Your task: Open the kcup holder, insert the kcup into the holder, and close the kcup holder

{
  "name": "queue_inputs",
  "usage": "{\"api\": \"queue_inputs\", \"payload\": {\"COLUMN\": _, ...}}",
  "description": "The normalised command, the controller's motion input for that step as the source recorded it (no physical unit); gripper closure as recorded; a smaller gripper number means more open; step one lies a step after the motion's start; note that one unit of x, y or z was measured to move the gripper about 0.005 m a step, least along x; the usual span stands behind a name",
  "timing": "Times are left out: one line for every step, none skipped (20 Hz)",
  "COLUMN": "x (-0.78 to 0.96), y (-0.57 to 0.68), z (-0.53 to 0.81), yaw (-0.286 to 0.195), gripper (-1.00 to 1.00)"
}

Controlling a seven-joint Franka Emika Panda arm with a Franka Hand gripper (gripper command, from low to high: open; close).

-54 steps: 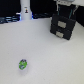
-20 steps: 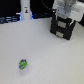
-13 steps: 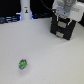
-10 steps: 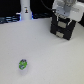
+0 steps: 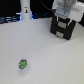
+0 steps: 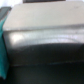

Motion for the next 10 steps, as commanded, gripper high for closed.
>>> {"api": "queue_inputs", "payload": {"x": 0.88, "y": -0.41, "z": 0.26, "yaw": -0.041, "gripper": 1.00}}
{"api": "queue_inputs", "payload": {"x": 0.88, "y": -0.40, "z": 0.19, "yaw": -0.043, "gripper": 1.00}}
{"api": "queue_inputs", "payload": {"x": 0.90, "y": -0.25, "z": 0.16, "yaw": 0.090, "gripper": 1.00}}
{"api": "queue_inputs", "payload": {"x": 0.78, "y": -0.36, "z": 0.16, "yaw": -0.054, "gripper": 1.00}}
{"api": "queue_inputs", "payload": {"x": 0.91, "y": -0.40, "z": 0.14, "yaw": -0.045, "gripper": 1.00}}
{"api": "queue_inputs", "payload": {"x": 0.90, "y": -0.41, "z": 0.14, "yaw": -0.044, "gripper": 1.00}}
{"api": "queue_inputs", "payload": {"x": 0.89, "y": -0.42, "z": 0.12, "yaw": -0.044, "gripper": 1.00}}
{"api": "queue_inputs", "payload": {"x": 0.88, "y": -0.42, "z": 0.12, "yaw": -0.040, "gripper": 1.00}}
{"api": "queue_inputs", "payload": {"x": 0.85, "y": -0.41, "z": 0.11, "yaw": -0.038, "gripper": 1.00}}
{"api": "queue_inputs", "payload": {"x": 0.85, "y": -0.43, "z": 0.10, "yaw": -0.038, "gripper": 1.00}}
